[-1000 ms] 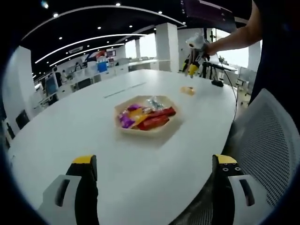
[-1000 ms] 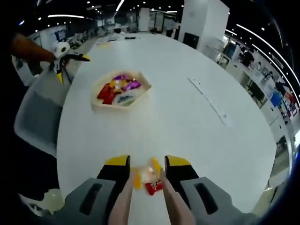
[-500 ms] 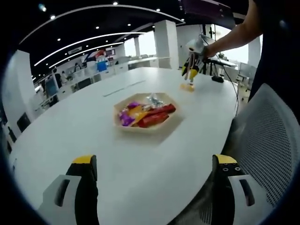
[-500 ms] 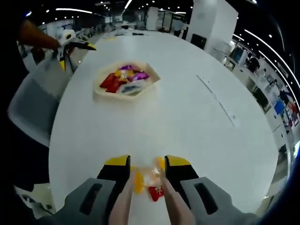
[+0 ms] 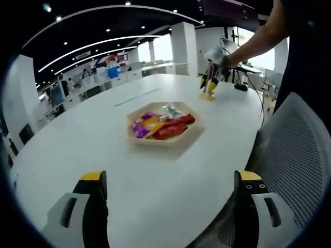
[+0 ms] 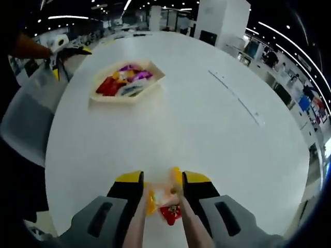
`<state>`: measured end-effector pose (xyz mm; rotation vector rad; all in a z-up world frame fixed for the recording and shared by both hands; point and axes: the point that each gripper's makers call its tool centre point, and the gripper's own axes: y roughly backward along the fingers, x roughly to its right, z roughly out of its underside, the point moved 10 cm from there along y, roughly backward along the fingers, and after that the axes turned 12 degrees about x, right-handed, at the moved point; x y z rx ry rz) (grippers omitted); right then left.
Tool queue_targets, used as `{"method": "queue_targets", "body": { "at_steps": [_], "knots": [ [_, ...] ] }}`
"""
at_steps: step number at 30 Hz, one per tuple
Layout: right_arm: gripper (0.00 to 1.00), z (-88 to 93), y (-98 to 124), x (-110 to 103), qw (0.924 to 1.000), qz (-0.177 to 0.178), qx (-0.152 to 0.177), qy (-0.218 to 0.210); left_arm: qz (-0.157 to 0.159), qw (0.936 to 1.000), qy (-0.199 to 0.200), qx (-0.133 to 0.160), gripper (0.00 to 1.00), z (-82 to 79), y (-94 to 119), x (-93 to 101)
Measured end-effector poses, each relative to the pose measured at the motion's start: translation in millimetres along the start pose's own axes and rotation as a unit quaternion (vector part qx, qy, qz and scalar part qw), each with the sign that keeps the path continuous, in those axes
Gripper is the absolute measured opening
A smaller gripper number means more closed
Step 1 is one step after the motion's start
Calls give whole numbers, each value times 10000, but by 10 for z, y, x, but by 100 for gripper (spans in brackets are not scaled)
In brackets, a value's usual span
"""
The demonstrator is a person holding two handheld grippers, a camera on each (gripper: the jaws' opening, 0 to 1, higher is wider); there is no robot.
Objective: Place the target food into the container with the food tongs after gripping and lifting it, then release it inside without dropping or visibly crushing the food.
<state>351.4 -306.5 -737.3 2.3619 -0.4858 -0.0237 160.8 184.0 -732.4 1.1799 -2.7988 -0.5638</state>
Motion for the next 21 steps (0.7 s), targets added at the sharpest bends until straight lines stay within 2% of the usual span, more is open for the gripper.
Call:
{"method": "queue_targets", "body": {
  "at_steps": [10,15,16,17,18,21],
  "knots": [
    [28,-44,-66,-15,9994,31,-320,107,-108,9998,115,79,100,1,23,-45],
    [24,-106,-113,-24,9981,50,-616,43,-172,9997,89,122,100,-3,37,-54],
    [23,-115,-119,-15,9977,118,-671,8,-180,9997,88,126,100,-3,37,-57],
    [22,-129,-117,-1,9966,347,-720,-209,-190,9997,101,117,100,1,36,-60],
    [21,-141,-118,14,9961,429,-682,-354,-195,9997,96,105,100,1,37,-60],
    [19,-162,-97,58,9963,316,-740,-312,-190,9997,88,124,100,-19,33,-51]
  ]
}}
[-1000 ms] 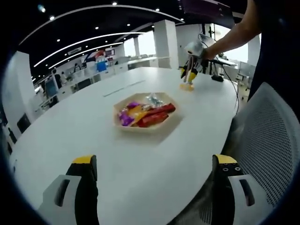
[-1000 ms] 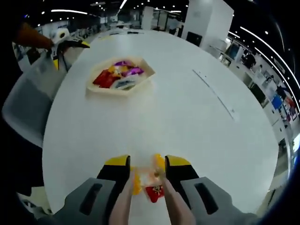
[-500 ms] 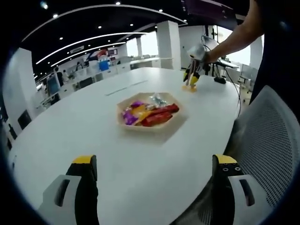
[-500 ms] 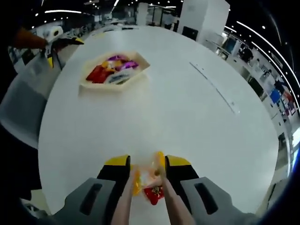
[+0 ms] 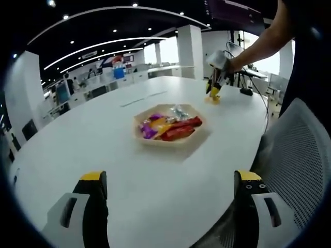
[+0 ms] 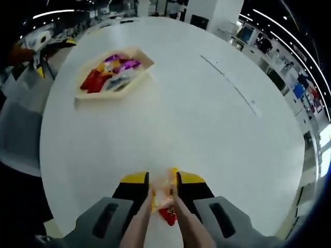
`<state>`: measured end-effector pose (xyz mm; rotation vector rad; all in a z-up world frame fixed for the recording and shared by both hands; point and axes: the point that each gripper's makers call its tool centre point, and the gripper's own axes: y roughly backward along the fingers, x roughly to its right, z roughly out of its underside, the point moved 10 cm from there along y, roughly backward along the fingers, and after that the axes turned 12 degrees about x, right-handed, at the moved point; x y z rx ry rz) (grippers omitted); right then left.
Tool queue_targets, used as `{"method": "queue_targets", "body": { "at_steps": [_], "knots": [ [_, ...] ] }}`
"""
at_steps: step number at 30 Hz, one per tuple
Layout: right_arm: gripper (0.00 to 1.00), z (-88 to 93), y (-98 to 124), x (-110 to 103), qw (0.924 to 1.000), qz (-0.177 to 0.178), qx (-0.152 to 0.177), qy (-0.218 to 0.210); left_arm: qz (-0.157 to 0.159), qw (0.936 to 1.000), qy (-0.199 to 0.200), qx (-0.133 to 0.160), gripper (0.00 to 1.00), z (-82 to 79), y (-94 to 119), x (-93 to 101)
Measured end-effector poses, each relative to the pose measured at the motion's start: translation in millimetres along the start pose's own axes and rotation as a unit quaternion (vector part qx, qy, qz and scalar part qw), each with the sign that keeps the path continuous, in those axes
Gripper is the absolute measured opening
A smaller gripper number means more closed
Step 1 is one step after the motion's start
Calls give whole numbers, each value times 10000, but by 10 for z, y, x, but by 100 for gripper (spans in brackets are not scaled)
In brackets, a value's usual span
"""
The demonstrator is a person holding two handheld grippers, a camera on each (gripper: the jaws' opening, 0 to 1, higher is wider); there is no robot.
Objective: Place the target food into the container with the food tongs after gripping and lifting it, then release it inside without dropping or visibly crushing the food.
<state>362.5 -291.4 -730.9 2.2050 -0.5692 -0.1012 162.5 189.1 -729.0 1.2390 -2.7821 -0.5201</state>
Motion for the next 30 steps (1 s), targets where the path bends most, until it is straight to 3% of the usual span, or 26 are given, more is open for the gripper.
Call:
{"method": "queue_targets", "body": {
  "at_steps": [8,18,24,27,30],
  "knots": [
    [19,-2,111,82,9985,126,8,-529,-25,10000,-12,-7,100,10,-1,-15],
    [18,-97,236,149,9982,99,119,-578,36,10000,46,-62,100,12,-10,0],
    [19,-184,283,181,9986,62,149,-511,28,9994,276,188,100,-23,10,-34],
    [19,-200,300,195,9988,71,123,-473,45,9976,436,534,99,-76,20,-52],
    [19,-230,321,197,9987,46,118,-486,39,9976,438,533,99,-66,23,-58]
  ]
}}
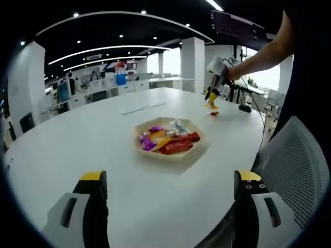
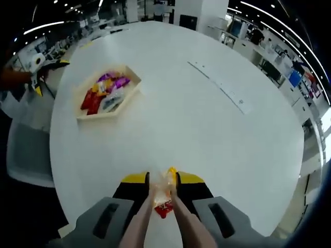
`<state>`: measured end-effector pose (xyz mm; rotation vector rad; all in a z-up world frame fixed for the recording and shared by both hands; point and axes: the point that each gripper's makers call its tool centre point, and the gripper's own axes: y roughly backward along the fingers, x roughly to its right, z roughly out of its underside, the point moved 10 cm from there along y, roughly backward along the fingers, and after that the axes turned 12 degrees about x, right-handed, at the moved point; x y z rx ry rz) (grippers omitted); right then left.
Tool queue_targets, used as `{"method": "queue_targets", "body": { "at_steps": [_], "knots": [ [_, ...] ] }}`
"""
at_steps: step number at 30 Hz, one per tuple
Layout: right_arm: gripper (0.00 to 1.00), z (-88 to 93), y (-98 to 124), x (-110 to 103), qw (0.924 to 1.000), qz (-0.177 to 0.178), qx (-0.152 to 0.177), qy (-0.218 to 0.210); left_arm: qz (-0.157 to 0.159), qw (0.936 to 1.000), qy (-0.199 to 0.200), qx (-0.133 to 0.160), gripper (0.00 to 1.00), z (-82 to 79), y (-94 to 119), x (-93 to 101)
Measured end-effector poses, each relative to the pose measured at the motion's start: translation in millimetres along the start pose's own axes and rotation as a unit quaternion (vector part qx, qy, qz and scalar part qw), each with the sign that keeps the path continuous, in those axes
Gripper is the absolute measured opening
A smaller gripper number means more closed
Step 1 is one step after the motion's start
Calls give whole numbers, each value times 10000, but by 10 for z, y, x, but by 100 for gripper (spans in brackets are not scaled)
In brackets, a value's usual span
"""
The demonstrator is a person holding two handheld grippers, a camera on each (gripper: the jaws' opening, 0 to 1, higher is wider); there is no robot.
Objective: Place the target food into the container with the food tongs after gripping and lifting it, then release it inside without dropping or visibly crushing the food.
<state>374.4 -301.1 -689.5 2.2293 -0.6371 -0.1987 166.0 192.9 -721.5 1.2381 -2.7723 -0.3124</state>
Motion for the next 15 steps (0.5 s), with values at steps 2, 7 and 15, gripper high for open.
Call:
{"method": "queue_targets", "body": {
  "at_steps": [2,7,15],
  "knots": [
    [19,-26,12,15,10000,-2,5,-4,32,10000,34,28,99,-12,-4,16],
    [19,-67,53,29,10000,-27,0,-51,120,9998,-3,161,98,-17,-10,21],
    [19,-167,107,64,10000,2,-13,1,148,9997,-1,191,99,-35,-13,40]
  ]
}}
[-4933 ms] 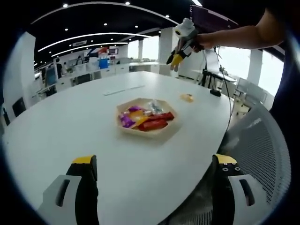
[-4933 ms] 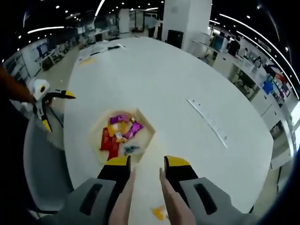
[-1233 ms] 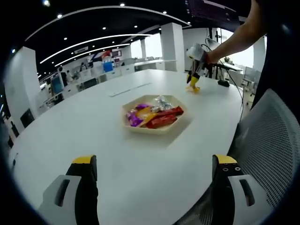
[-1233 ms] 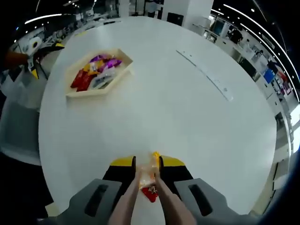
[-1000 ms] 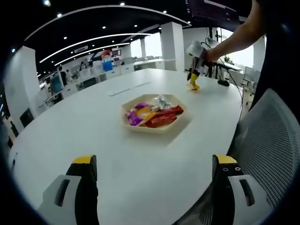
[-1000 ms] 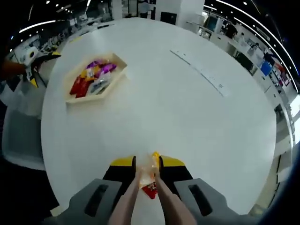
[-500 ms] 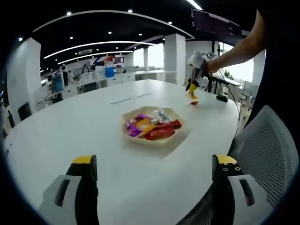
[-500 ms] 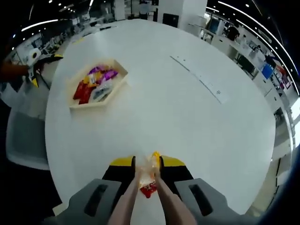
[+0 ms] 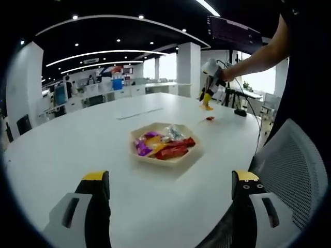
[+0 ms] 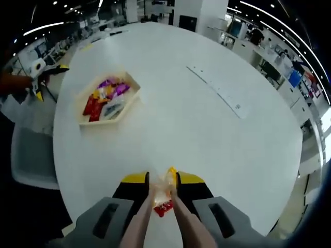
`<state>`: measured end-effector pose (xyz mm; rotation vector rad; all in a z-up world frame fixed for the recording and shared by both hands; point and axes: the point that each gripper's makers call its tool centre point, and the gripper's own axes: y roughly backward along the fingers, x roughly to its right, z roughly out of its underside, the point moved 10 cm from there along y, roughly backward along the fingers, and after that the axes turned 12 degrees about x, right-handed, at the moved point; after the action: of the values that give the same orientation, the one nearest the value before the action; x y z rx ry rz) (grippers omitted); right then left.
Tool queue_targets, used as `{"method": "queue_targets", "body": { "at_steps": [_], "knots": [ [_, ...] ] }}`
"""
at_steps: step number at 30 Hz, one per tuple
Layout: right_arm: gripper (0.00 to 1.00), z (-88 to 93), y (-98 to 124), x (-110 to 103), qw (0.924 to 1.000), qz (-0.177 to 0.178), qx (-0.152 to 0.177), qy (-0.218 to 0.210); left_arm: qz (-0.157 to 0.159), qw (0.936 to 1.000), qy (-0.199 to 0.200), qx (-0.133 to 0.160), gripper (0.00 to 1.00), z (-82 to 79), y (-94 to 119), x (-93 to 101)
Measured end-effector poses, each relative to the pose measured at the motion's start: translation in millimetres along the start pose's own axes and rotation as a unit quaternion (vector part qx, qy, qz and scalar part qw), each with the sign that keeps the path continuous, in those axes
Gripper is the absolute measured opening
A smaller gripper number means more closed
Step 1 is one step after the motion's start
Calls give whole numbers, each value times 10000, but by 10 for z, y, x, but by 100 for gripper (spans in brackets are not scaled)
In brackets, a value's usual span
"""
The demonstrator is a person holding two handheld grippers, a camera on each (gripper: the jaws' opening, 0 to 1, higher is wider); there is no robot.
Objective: Place the target food into the container with the food tongs after gripping and lifting it, then release it inside without dropping or visibly crushing the food.
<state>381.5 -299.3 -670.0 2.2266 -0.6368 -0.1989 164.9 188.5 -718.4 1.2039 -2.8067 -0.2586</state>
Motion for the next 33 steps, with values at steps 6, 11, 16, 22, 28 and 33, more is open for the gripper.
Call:
{"method": "queue_targets", "body": {
  "at_steps": [6,11,16,22,28,33],
  "knots": [
    [19,-21,19,-4,10000,20,-4,38,-36,10000,-3,3,99,-1,-1,-6],
    [19,-68,4,-50,9999,11,-15,98,-38,10000,16,15,99,1,2,-7],
    [20,-139,-20,-103,9999,-21,-7,104,-39,10000,10,-7,99,9,2,-10],
    [20,-217,-69,-167,9998,-86,27,151,-46,10000,17,-17,99,10,3,-8],
    [20,-298,-142,-240,9998,-146,60,107,38,9998,76,-167,100,53,1,27],
    [20,-408,-220,-346,9996,-227,101,166,35,9998,82,-190,100,65,3,9]
  ]
}}
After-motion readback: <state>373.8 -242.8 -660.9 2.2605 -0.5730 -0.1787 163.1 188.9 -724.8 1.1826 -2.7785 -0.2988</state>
